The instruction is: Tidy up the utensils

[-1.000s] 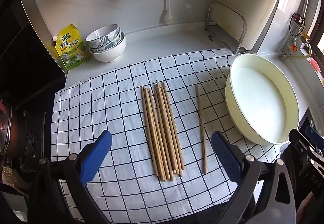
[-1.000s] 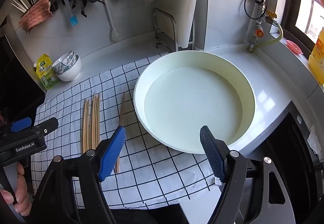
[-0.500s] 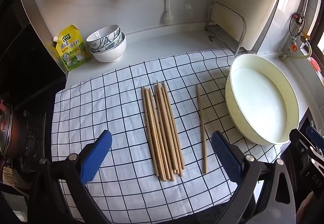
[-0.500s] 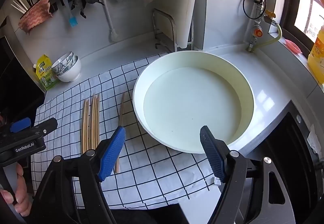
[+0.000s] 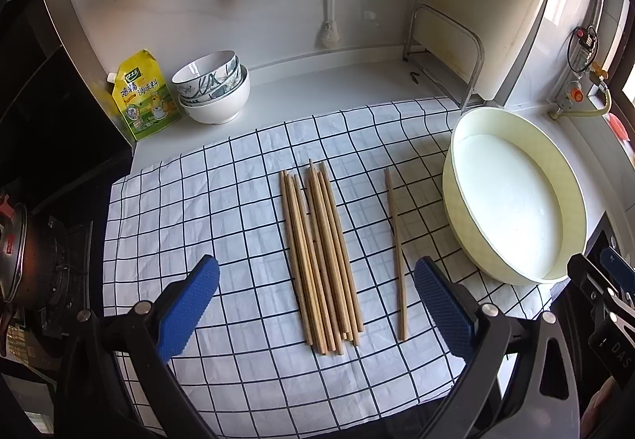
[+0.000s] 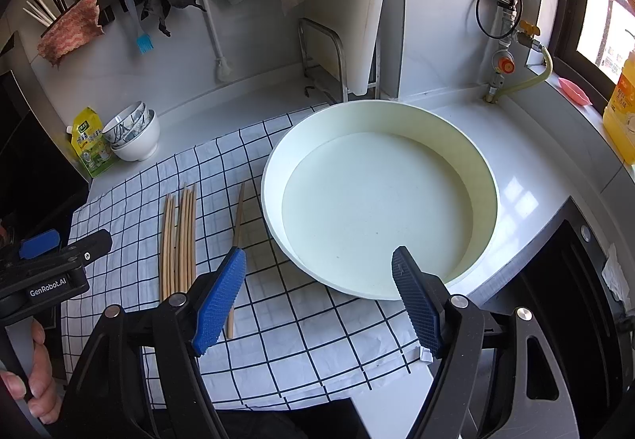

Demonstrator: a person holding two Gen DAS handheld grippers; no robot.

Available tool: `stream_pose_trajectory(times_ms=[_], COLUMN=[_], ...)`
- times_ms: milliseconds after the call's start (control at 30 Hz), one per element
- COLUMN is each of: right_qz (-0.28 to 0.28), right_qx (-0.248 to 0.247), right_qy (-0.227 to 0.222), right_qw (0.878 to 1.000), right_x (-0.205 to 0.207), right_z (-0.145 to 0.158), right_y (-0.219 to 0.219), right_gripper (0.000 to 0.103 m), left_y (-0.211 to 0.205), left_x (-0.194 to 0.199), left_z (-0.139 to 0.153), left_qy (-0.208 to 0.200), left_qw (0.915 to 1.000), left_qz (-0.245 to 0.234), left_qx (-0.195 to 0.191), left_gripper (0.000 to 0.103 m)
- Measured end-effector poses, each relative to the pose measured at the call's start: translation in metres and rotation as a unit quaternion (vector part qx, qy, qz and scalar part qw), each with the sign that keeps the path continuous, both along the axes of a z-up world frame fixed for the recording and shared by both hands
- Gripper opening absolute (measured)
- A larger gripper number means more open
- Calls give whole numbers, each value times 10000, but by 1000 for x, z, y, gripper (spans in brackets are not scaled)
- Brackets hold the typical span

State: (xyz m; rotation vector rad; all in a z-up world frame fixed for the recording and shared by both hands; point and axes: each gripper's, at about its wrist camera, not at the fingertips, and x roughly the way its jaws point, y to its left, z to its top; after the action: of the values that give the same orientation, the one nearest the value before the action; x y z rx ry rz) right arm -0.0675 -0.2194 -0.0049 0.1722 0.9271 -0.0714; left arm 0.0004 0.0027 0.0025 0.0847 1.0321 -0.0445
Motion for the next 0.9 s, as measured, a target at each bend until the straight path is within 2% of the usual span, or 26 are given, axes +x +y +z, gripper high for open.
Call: stream_pose_trajectory(times_ms=[900], right_qz=[-3], right_qx=[-11], right_qy=[-17], right_qw=[10000], right_x=[-2], right_z=[1], right_y=[1], right_gripper=[73], left_y=[-1], left_x=[-1], left_z=[1], left_qy=[-26], left_qw=[10000], left_qz=[4], left_qx=[17], left_gripper=[97])
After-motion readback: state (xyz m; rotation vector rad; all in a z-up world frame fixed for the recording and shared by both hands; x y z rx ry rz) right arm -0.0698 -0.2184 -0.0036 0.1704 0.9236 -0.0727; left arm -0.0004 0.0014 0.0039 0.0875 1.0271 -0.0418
